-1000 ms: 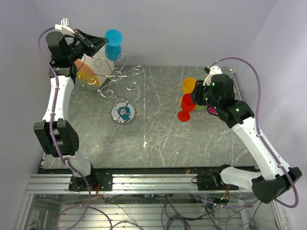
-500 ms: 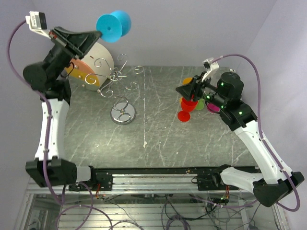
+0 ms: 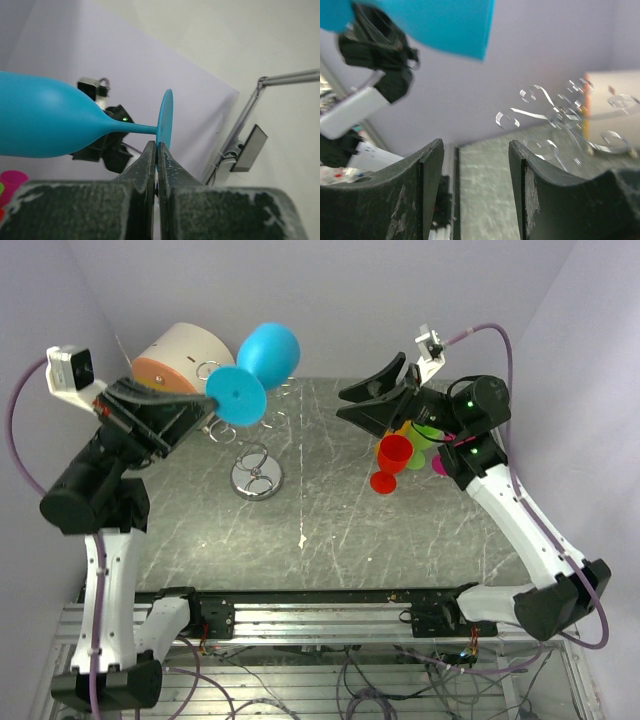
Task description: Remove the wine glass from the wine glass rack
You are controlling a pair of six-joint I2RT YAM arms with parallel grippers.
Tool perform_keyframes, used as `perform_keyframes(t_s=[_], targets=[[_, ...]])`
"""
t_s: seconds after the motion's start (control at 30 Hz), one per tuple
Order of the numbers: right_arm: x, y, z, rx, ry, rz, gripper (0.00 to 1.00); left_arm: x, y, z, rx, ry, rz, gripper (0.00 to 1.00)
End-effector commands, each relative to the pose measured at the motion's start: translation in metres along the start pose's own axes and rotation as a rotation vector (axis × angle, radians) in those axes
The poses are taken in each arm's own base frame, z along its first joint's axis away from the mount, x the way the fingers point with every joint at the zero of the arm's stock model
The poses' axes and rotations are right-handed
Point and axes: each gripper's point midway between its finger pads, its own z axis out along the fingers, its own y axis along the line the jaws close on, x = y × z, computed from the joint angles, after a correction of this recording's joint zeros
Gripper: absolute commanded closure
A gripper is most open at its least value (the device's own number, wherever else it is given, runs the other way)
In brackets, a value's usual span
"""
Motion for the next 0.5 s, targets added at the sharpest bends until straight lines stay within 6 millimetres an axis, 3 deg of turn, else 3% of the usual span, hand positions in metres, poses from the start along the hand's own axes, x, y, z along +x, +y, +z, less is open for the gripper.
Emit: perform_keyframes(t_s=[0.0, 0.23, 0.4, 0.47], targets=[[-0.013, 0.045, -0.002, -0.272, -0.066, -0.028, 0.45, 0.018, -0.04, -0.011, 0.11, 0.019, -0.018, 0.93], [-0.014, 0.07, -0.007, -0.512, -0.15, 0.045, 0.43, 0.03, -0.041, -0.021, 0.123, 0.02, -0.062, 0.93], [-0.01, 0.067, -0.002, -0.534, -0.157, 0.068, 0.44, 0.036, -0.033, -0.026, 0.103, 0.018, -0.083, 0.93], [-0.007, 0.074, 0.004, -0.549, -0.155, 0.07, 0.44, 0.037, -0.031, -0.028, 0.099, 0.016, -0.093, 0.93]])
